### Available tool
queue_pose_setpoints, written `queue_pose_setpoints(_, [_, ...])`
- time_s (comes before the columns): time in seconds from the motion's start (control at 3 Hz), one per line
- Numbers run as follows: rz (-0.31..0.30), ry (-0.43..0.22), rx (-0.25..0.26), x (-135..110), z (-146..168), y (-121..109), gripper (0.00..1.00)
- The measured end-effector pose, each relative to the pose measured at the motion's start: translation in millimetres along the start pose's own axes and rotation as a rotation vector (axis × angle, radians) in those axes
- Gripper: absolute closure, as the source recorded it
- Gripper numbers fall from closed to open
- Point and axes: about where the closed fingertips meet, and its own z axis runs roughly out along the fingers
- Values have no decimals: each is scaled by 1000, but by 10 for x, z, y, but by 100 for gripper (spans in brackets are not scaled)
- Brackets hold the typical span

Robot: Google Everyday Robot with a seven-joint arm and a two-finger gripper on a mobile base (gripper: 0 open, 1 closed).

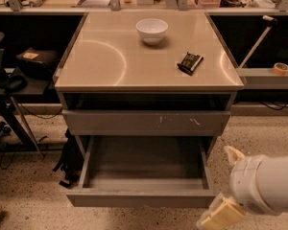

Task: Close middle drawer

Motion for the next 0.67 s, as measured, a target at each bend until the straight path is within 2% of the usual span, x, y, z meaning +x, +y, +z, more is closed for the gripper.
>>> queue_pose_setpoints(0.33, [42,110,-12,612,722,153,0])
queue_pose_setpoints(0.67, [51,134,51,740,806,63,0])
